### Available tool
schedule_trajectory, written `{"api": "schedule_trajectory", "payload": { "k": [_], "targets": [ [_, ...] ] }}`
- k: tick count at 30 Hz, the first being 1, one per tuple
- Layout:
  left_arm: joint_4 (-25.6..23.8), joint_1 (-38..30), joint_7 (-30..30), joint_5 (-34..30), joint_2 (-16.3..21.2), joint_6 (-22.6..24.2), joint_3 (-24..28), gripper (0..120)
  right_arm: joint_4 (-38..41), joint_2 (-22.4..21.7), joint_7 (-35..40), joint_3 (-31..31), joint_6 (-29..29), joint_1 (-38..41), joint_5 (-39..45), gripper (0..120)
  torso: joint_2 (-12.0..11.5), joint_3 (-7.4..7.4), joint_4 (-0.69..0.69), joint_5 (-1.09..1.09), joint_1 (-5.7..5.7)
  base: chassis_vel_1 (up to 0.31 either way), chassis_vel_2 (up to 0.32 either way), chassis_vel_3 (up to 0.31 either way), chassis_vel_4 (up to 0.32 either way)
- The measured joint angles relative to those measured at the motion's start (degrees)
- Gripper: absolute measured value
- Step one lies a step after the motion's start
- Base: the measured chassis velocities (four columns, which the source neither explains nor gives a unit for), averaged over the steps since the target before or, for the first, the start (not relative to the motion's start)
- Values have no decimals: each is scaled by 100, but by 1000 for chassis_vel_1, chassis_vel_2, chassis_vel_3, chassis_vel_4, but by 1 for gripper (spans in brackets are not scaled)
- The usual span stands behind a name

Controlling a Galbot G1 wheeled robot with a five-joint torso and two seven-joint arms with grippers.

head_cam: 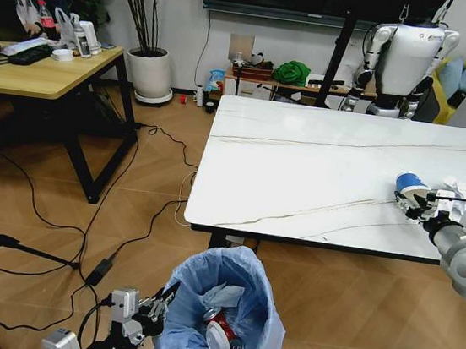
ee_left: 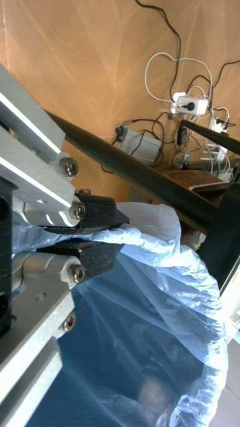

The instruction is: Pick up the trash bin and place the trash from the table into it.

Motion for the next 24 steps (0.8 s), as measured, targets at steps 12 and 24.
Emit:
{"api": "schedule_trajectory", "payload": {
  "k": [12, 24],
  "targets": [
    [9, -23, -3, -27, 30, 2, -7, 0, -23, 11, 8, -29, 3, 5, -18, 0, 0, 0, 0, 0, 0, 0, 0, 0, 0],
    [55, -66, -25, -91, 64, 13, 9, 0, 512, -110, -671, 216, 483, -316, -122, 0, 0, 0, 0, -4, 0, 0, 0, 0, 0]
  ]
}}
